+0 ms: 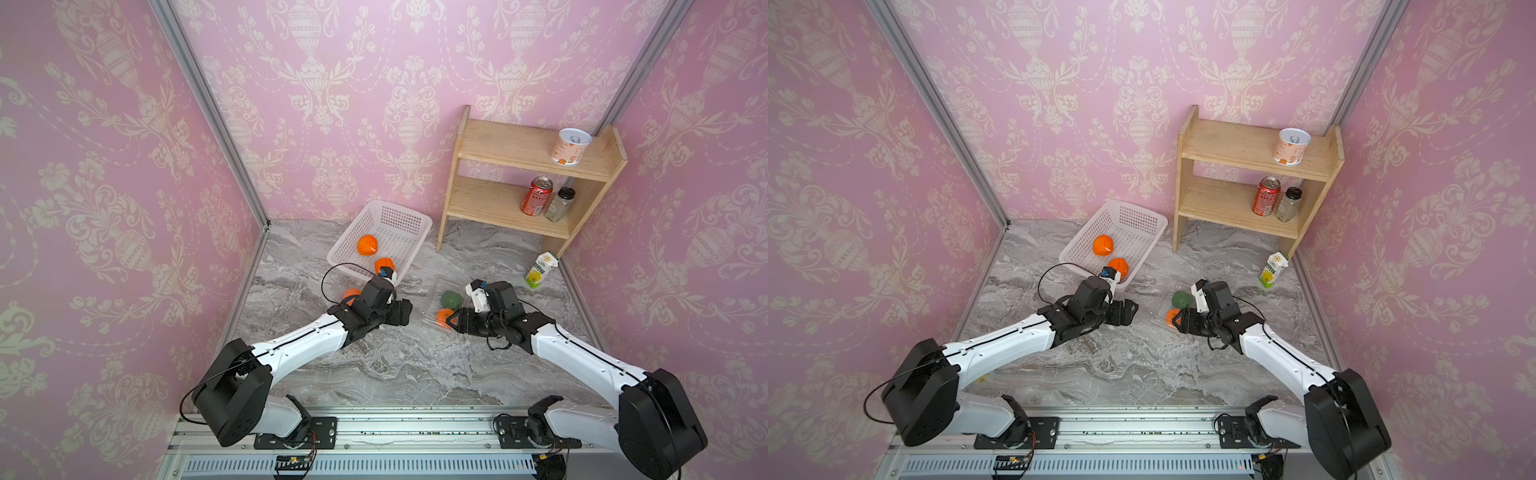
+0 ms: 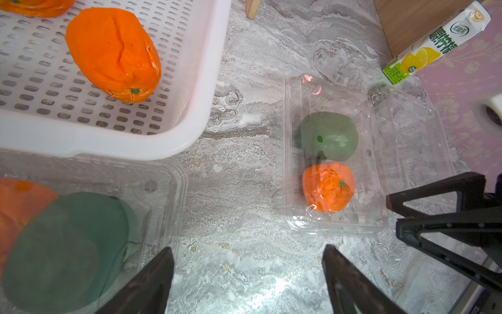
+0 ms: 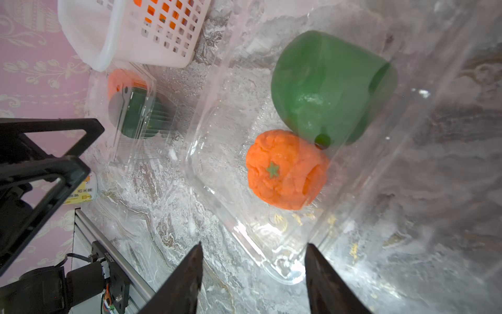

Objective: Take oranges out of containers
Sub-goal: Move the packing box to the center of the board.

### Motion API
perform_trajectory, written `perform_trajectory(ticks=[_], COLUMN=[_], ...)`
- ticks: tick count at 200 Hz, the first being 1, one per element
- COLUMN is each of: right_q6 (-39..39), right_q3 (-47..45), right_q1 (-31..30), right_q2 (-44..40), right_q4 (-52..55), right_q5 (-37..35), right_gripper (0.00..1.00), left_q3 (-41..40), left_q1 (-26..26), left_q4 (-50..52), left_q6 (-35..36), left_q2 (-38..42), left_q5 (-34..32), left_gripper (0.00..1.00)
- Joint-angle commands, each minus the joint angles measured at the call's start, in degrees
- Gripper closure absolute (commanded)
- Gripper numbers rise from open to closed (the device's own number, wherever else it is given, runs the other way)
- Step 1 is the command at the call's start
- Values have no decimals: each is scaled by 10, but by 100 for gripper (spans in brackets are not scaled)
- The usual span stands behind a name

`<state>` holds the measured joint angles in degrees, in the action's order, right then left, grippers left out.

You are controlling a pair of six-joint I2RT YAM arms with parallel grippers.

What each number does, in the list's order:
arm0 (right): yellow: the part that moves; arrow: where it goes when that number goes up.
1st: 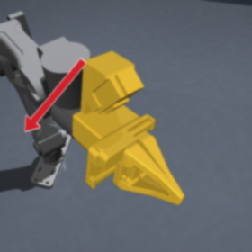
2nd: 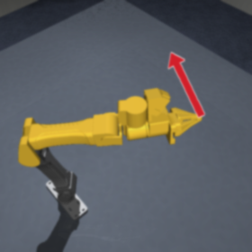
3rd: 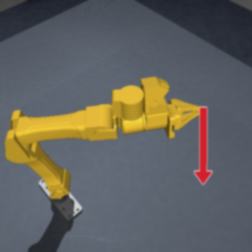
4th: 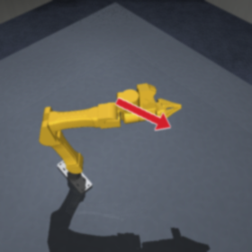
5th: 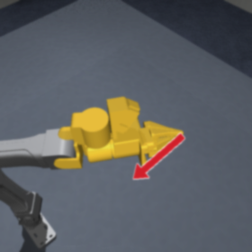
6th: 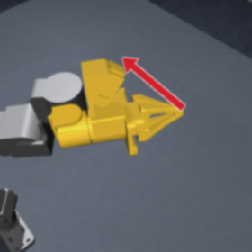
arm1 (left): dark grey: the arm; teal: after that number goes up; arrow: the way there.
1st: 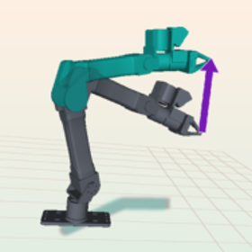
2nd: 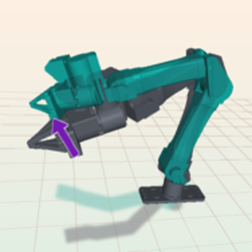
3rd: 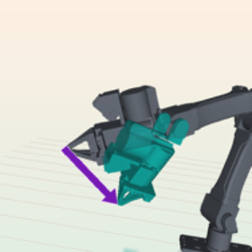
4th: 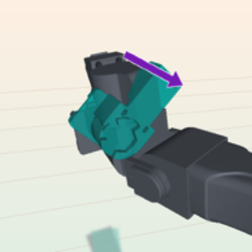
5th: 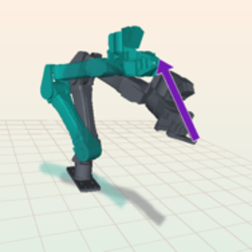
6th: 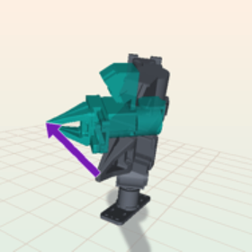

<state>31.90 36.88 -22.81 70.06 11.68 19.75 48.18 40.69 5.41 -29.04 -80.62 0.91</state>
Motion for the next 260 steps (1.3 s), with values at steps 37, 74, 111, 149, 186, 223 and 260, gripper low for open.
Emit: perform_trajectory(ticks=[37,74,111,149,186,223,260], right_q6=[20,60,89,76,72,73,61], right_q3=[-3,-43,-87,-75,-54,-49,-8], right_q1=[0,22,63,99,108,108,107], right_q2=[-35,-108,-189,-174,-104,-32,55], right_q4=[16,26,31,11,-37,-110,-137], right_q5=[-39,-37,-27,28,41,54,61], right_gripper=[38,37,37,37,38,42,46], left_q3=[55,56,95,131,174,195,197], left_q1=[8,25,29,30,30,30,30], left_q4=[5,-40,-76,-118,-112,-111,-104], left_q6=[3,23,59,74,81,83,84], left_q2=[-31,-38,-96,-164,-218,-244,-246], left_q5=[15,-20,11,36,36,34,28], left_gripper=[13,13,13,13,12,11,10])
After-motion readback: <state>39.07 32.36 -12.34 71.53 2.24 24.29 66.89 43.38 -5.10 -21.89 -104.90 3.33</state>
